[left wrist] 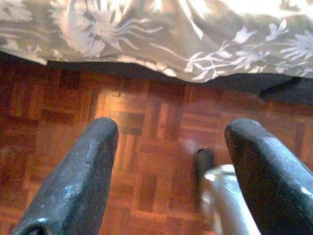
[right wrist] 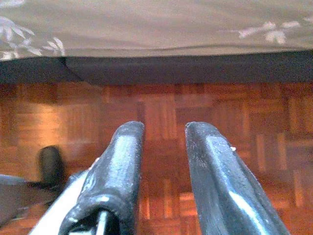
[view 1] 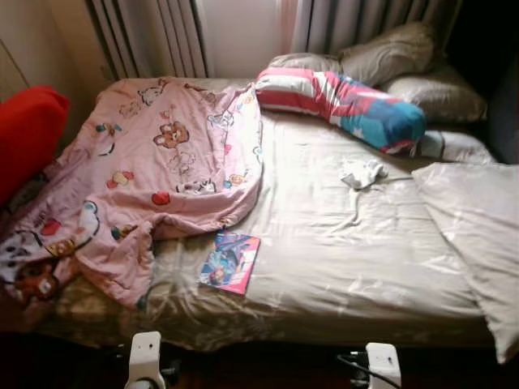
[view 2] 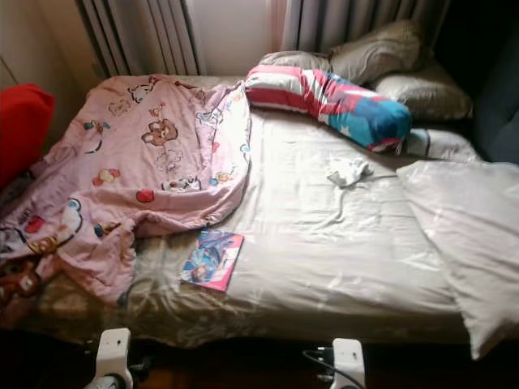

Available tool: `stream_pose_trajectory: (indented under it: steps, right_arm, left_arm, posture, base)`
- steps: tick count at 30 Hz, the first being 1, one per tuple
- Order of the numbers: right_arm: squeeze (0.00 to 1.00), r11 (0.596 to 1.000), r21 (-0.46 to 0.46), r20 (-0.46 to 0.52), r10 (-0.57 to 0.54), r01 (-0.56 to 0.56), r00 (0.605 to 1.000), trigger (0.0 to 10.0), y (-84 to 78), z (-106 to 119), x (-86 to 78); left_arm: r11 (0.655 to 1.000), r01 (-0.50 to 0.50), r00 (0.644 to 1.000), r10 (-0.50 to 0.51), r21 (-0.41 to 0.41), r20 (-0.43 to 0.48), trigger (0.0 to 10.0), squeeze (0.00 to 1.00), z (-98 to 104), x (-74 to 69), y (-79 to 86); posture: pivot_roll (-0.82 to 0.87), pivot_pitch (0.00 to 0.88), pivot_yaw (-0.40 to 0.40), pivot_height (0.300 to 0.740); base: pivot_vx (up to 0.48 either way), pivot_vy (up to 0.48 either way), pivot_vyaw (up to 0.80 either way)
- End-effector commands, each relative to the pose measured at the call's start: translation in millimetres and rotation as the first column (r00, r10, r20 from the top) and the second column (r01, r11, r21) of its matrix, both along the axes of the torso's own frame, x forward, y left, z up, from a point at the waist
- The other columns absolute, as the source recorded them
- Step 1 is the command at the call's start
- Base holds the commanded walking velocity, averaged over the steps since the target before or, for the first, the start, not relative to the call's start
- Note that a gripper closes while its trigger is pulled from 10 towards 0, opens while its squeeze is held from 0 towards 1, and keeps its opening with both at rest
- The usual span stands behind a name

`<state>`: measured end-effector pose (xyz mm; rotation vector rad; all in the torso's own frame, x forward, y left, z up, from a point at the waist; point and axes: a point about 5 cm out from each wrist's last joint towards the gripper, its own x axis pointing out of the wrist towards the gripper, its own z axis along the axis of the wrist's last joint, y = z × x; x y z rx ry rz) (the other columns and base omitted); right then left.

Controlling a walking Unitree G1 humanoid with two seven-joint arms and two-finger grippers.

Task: Clean up the room

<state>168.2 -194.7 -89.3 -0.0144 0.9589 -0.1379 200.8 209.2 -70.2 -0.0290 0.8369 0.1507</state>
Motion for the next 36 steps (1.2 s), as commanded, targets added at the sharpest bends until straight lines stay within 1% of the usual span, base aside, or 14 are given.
stream_pose_trajectory:
  steps: [1, 10, 25, 36]
  right_arm:
    - [0.00, 1.000, 0.013, 0.012, 0.003, -0.003, 1.000, 10.0, 5.5, 0.8, 3.2]
    - [0.00, 1.000, 0.020, 0.023, 0.004, -0.005, 1.000, 10.0, 8.7, 1.7, 6.0]
    - [0.00, 0.999, 0.031, 0.032, -0.014, 0.013, 0.999, 10.0, 9.6, 2.1, 6.9]
    - [0.00, 0.999, 0.034, 0.042, -0.027, 0.025, 0.999, 10.0, 7.9, 3.4, 9.1]
  left_arm:
    - [1.000, -0.001, 1.000, 0.001, 0.017, -0.026, 10.0, 0.00, -1.9, -4.5, 5.1]
    - [1.000, -0.003, 0.999, 0.003, 0.021, -0.031, 10.0, 0.00, -2.2, -5.9, 7.4]
    - [1.000, -0.011, 0.999, 0.012, 0.025, -0.037, 10.0, 0.00, -2.5, -8.2, 11.8]
    - [1.000, 0.000, 1.000, 0.000, 0.012, -0.021, 10.0, 0.00, -1.7, -6.2, 8.7]
  posture:
    - [-0.07, 0.021, 0.013, 0.740]
    - [-0.08, 0.038, 0.020, 0.740]
    - [-0.07, 0.074, 0.020, 0.740]
    - [-0.08, 0.090, 0.022, 0.740]
  base:
    - [0.000, 0.368, 0.00]
    - [0.000, 0.368, 0.00]
    - [0.000, 0.353, 0.00]
    - [0.000, 0.000, 0.00]
